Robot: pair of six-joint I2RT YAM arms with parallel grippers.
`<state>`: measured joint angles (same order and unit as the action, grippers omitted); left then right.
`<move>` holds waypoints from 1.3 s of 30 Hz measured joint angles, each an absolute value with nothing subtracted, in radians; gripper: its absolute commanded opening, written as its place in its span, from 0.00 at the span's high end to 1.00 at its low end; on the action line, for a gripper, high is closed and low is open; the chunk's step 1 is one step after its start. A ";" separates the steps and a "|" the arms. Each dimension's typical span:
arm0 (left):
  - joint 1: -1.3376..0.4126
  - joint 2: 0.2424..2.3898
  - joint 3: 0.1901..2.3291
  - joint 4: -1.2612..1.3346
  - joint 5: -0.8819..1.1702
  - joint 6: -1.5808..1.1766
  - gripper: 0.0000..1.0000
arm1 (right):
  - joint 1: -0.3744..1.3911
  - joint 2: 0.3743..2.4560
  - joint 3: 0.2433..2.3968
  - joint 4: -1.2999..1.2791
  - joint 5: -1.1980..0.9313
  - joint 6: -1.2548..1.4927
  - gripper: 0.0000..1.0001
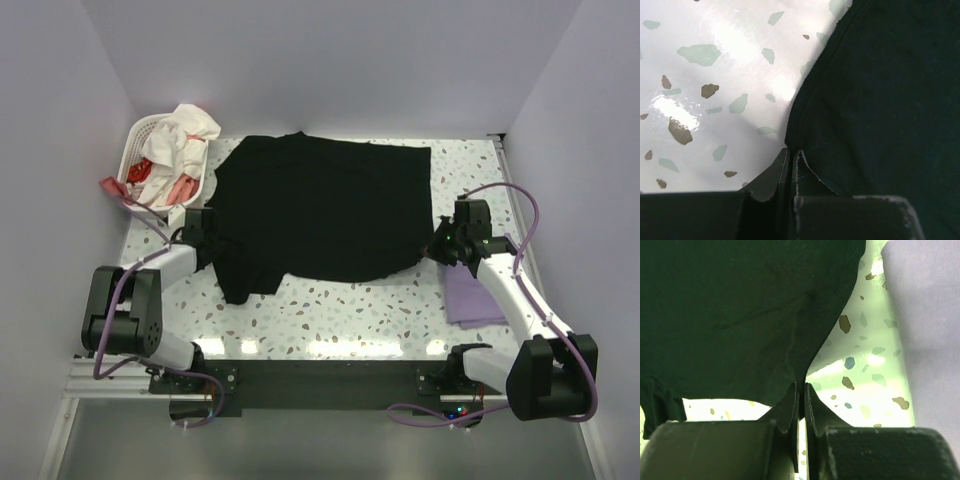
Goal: Fold and stack the t-shirts
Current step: Flatten the tshirt out
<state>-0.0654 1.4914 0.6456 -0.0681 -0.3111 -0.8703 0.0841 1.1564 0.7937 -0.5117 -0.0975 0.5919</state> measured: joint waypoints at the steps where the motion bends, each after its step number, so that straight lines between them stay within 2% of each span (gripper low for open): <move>1: -0.065 1.478 0.646 -0.079 -0.310 -0.869 1.00 | 0.084 1.156 0.794 -0.511 -0.097 0.591 1.00; 9: -0.064 1.161 0.722 -0.239 -0.307 -0.833 1.00 | 0.078 1.130 0.876 -0.556 -0.097 0.586 1.00; 15: -0.063 0.893 0.943 -0.410 -0.304 -0.768 1.00 | 0.065 1.037 1.047 -0.652 -0.095 0.577 1.00; 19: -0.061 0.802 1.142 -0.511 -0.291 -0.736 1.00 | 0.063 0.974 1.222 -0.739 -0.088 0.574 1.00; 27: -0.060 0.776 1.607 -0.706 -0.249 -0.694 1.00 | 0.060 0.907 1.620 -0.934 -0.041 0.566 1.00; 31: -0.059 0.788 1.769 -0.739 -0.228 -0.691 1.00 | 0.060 0.911 1.808 -1.014 -0.017 0.562 1.00; 35: -0.059 0.814 1.812 -0.730 -0.211 -0.691 1.00 | 0.060 0.937 1.913 -1.026 -0.009 0.561 1.00; 39: -0.059 0.877 1.744 -0.662 -0.188 -0.694 1.00 | 0.060 0.984 1.872 -0.966 -0.010 0.567 1.00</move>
